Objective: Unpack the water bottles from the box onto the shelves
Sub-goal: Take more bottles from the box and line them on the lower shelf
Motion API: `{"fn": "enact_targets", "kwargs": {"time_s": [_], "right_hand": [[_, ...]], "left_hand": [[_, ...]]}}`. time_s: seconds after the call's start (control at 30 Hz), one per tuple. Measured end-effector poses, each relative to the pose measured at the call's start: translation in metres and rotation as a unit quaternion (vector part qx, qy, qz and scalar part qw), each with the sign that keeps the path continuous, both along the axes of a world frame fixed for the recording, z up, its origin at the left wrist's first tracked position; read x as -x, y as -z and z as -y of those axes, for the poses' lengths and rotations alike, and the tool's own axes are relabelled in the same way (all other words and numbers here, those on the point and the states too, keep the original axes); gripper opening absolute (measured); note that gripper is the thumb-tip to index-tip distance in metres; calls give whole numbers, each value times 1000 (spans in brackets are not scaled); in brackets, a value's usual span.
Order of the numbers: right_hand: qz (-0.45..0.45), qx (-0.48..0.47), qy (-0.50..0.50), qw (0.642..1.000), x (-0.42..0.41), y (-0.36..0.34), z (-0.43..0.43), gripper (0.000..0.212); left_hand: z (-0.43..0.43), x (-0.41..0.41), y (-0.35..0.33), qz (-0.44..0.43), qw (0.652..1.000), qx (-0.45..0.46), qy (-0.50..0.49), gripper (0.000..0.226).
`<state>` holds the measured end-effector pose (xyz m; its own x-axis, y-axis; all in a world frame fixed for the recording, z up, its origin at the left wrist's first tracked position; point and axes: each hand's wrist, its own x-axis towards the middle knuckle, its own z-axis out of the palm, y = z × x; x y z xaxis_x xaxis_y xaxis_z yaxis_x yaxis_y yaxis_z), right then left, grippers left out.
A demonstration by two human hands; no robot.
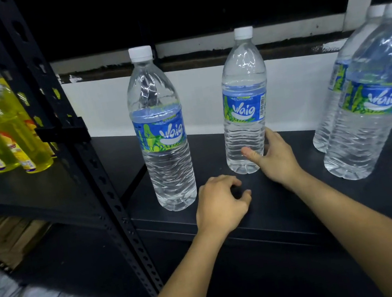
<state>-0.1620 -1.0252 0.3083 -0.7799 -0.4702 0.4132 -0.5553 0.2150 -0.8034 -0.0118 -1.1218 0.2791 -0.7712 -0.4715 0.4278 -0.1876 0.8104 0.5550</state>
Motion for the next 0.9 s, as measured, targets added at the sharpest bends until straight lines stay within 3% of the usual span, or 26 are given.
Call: {"fn": "enact_targets", "kwargs": {"time_s": [0.9], "right_hand": [[57,-41,15,997,48,-10,38,56]], "left_hand": [[1,4,4,-8,999,50,7,32]]}}
